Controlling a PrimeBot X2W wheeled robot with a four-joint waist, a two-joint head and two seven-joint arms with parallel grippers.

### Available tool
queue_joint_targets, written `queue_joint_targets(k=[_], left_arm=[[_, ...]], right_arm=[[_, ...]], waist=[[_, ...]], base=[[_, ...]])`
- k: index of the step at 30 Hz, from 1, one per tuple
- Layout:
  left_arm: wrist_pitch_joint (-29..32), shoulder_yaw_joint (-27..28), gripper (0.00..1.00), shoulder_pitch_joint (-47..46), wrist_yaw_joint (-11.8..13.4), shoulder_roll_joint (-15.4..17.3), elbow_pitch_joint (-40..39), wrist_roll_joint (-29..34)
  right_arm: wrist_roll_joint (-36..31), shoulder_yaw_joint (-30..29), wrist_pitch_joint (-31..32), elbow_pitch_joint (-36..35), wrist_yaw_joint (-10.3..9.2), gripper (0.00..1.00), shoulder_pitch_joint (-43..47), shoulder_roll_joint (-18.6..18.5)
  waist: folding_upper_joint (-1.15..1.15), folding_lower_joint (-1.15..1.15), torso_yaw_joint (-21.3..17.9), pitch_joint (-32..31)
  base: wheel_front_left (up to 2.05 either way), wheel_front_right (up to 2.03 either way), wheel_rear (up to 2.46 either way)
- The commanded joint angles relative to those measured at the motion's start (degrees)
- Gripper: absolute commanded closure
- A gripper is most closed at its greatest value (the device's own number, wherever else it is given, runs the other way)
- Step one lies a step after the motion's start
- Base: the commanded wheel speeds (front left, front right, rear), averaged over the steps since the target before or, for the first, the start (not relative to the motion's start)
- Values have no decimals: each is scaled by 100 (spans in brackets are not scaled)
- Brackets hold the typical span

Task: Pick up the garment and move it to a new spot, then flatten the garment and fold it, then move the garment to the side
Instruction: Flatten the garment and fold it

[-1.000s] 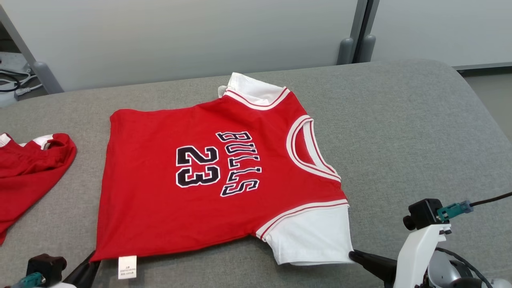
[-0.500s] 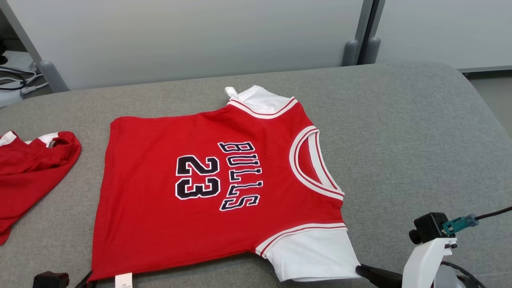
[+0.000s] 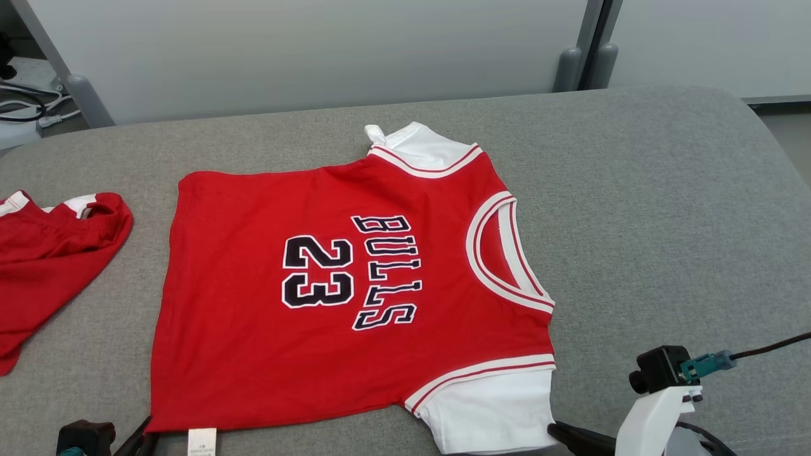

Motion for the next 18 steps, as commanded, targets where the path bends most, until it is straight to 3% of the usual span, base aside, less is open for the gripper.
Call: queue_joint_targets(k=[1, 10, 18], left_arm=[[-32, 244, 100, -156, 70, 242, -145, 60], [111, 186, 100, -45, 13, 453, -813, 64], [511, 486, 100, -49, 155, 1146, -2251, -67]], right_arm=[[-52, 109, -103, -134, 8, 100, -238, -28], [201, 447, -601, -410, 8, 100, -553, -39], [346, 588, -938, -908, 8, 100, -1223, -277]], waist=[[0, 0, -1, -1], [0, 0, -26, -11], [0, 0, -22, -152]], base=[[0, 0, 0], [0, 0, 0], [0, 0, 0]])
